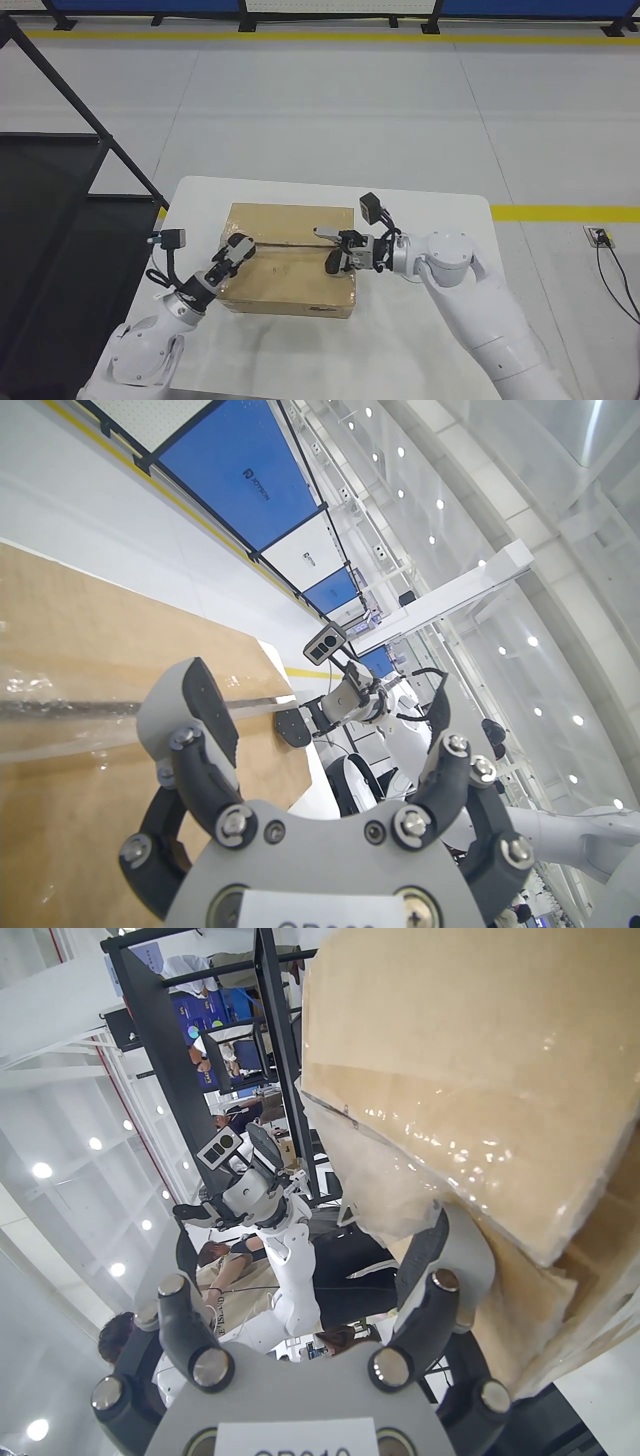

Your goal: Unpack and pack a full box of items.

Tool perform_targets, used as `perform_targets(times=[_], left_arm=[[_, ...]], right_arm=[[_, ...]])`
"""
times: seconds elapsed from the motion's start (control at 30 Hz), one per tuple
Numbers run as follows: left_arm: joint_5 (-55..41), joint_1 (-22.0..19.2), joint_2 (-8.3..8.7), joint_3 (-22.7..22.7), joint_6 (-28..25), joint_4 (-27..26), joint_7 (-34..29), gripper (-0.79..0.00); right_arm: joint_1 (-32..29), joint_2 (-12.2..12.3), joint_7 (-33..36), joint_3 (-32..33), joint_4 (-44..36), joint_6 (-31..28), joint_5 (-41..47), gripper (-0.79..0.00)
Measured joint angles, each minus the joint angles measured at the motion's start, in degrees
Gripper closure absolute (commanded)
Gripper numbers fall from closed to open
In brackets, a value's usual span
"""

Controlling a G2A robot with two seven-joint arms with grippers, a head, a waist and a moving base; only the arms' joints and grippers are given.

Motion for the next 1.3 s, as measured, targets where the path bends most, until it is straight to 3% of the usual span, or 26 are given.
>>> perform_targets(times=[0.23, 0.47, 0.53, 0.6, 0.63, 0.7, 0.8, 0.93, 1.0, 1.07, 1.13, 1.17, 1.3], left_arm=[[0.17, 0.13, 0.01, 0.23, -0.02, -0.28, 0.15, -0.785], [0.81, 0.14, 0.04, 0.14, -0.27, -0.54, 0.73, -0.785], [0.64, 0.24, 0.06, 0.1, -0.34, -0.55, 0.63, -0.785], [0.4, 0.28, 0.08, 0.08, -0.34, -0.57, 0.47, -0.785], [0.31, 0.29, 0.09, 0.06, -0.39, -0.59, 0.42, -0.785], [0.19, 0.31, 0.11, 0.02, -0.51, -0.68, 0.28, -0.785], [-0.09, 0.38, 0.15, -0.06, -0.67, -0.81, 0.07, -0.785], [-0.37, 0.43, 0.18, -0.09, -0.79, -0.84, -0.18, -0.785], [-0.51, 0.43, 0.2, -0.09, -0.88, -0.8, -0.31, -0.785], [-0.62, 0.47, 0.22, -0.08, -0.99, -0.8, -0.45, -0.785], [-0.69, 0.53, 0.24, -0.11, -1.08, -0.81, -0.54, -0.785], [-0.77, 0.57, 0.25, -0.14, -1.15, -0.81, -0.62, -0.785], [-0.98, 0.58, 0.31, -0.26, -1.23, -0.54, -0.9, -0.785]], right_arm=[[-0.02, -0.01, -1.78, -0.63, -0.03, 1.68, -0.4, -0.785], [-2.13, 0.77, -0.06, 1.4, -2.59, -0.83, 0.55, -0.785], [-2.86, 1.05, 0.03, 1.99, -3.56, -0.49, 0.36, -0.674], [-3.49, 1.29, -0.3, 2.37, -4.41, 0.68, 0.02, -0.428], [-3.63, 1.37, -0.39, 2.42, -4.73, 1.36, -0.15, -0.409], [-3.77, 1.53, 0.02, 2.38, -5.32, 2.93, -0.46, -0.422], [-3.9, 1.72, -0.05, 2.47, -5.85, 4.25, -0.67, -0.505], [-4.14, 1.9, -0.69, 2.43, -6.59, 5.9, -0.92, -0.477], [-4.1, 1.97, -0.79, 2.28, -6.71, 6.93, -1.02, -0.505], [-3.84, 2.02, -0.79, 2.02, -6.57, 8.14, -1.2, -0.585], [-3.67, 2.09, -0.85, 1.67, -6.71, 8.6, -1.94, -0.745], [-3.76, 2.19, -1.04, 1.49, -7.17, 8.51, -2.78, -0.785], [-6.09, 2.9, -1.87, 3.15, -10.53, 6.67, -3.81, -0.785]])
